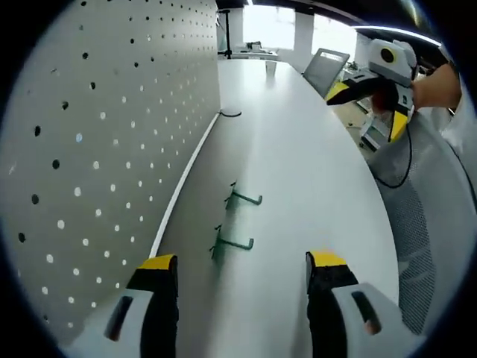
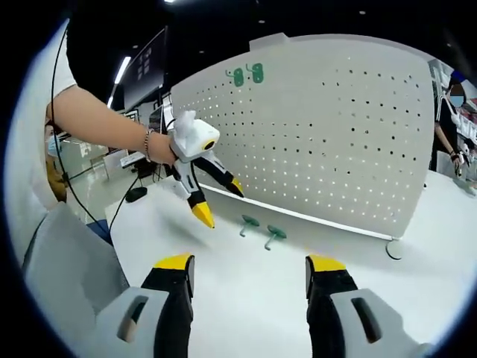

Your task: Insert the hook assembly into the mounting plate slot until the hook locks in place.

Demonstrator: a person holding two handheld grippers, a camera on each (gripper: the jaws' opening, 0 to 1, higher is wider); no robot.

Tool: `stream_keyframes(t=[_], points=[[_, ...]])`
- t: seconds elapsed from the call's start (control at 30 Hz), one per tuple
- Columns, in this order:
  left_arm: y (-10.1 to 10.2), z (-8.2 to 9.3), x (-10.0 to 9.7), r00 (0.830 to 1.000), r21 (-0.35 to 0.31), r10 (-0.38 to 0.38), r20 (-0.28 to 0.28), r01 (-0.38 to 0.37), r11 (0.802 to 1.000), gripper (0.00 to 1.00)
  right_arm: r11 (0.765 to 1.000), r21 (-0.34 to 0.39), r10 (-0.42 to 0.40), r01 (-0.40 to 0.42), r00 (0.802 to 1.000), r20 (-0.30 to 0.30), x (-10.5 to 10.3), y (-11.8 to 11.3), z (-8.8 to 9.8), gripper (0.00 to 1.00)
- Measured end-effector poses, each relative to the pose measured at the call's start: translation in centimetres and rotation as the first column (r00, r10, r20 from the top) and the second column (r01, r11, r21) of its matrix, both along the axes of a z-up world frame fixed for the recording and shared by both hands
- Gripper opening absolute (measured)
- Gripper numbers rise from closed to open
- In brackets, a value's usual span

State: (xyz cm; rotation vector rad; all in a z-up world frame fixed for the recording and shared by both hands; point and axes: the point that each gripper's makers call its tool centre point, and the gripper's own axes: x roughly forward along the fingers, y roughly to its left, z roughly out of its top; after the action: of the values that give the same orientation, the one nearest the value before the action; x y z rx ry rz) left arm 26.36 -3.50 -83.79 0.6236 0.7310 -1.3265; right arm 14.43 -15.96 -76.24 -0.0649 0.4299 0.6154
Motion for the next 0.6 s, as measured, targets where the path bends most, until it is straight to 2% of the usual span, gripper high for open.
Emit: stream_keyframes(t=[0.17,0.43,0.6], points=[[-0.4,-0.5,0.0,1.000,0.023,-0.030,-0.007,0.030,0.999,0.69,1.000,0.002,-0.003,0.003,1.000,0.001,0.1,-0.1,0.1,0.58],[-1.0,-1.3,0.1,0.998,0.059,-0.063,-0.013,0.064,0.996,0.71,1.000,0.005,-0.005,0.005,1.000,0.000,0.1,0.0,0.2,0.58],[-1.1,-2.3,0.1,0.995,0.103,-0.103,-0.018,0.104,0.989,0.70,1.000,0.006,-0.008,0.008,1.000,-0.001,0.1,-0.2,0.1,0.58]])
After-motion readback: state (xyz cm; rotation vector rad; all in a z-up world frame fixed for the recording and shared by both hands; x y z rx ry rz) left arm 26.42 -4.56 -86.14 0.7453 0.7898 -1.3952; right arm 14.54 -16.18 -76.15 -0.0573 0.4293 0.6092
